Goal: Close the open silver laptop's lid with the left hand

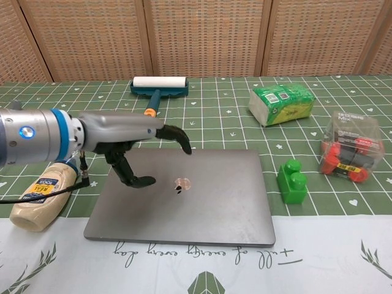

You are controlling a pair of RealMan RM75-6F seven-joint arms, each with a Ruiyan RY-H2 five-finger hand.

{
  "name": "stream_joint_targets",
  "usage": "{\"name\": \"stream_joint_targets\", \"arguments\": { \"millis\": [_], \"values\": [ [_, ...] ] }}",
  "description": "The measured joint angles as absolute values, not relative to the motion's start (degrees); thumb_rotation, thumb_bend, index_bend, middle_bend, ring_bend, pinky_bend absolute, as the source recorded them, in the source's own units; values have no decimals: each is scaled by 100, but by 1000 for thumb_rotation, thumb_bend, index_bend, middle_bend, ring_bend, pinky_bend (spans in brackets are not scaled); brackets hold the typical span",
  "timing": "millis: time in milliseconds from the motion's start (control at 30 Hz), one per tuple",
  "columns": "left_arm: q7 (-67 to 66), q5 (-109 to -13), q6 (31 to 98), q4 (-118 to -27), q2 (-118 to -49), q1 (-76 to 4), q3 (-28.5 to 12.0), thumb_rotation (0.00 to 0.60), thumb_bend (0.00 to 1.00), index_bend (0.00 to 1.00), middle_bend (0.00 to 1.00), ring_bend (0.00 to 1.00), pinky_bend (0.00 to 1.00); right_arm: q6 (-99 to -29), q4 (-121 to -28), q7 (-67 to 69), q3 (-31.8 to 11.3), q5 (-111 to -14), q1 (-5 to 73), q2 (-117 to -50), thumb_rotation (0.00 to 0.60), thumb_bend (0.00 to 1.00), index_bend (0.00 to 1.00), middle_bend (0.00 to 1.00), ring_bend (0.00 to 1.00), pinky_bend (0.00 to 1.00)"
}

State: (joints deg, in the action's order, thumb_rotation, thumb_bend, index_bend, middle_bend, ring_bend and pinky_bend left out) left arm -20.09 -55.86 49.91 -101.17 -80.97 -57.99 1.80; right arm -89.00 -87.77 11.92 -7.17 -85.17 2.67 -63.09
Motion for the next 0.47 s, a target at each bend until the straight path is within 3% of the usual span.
{"name": "stream_joint_targets", "arguments": {
  "millis": [167,467],
  "values": [
    [-2003,-6137,6223,-10340,-7858,-5163,315,600,126,2,0,0,0,-8740,-8760,1061,-656,-8545,334,-6360,600,44,0,0,0,0],
    [-2154,-7300,8817,-10069,-7689,-3351,946,600,116,0,0,0,0,-8604,-8716,798,-579,-8612,420,-6486,600,43,0,0,0,0]
  ]
}}
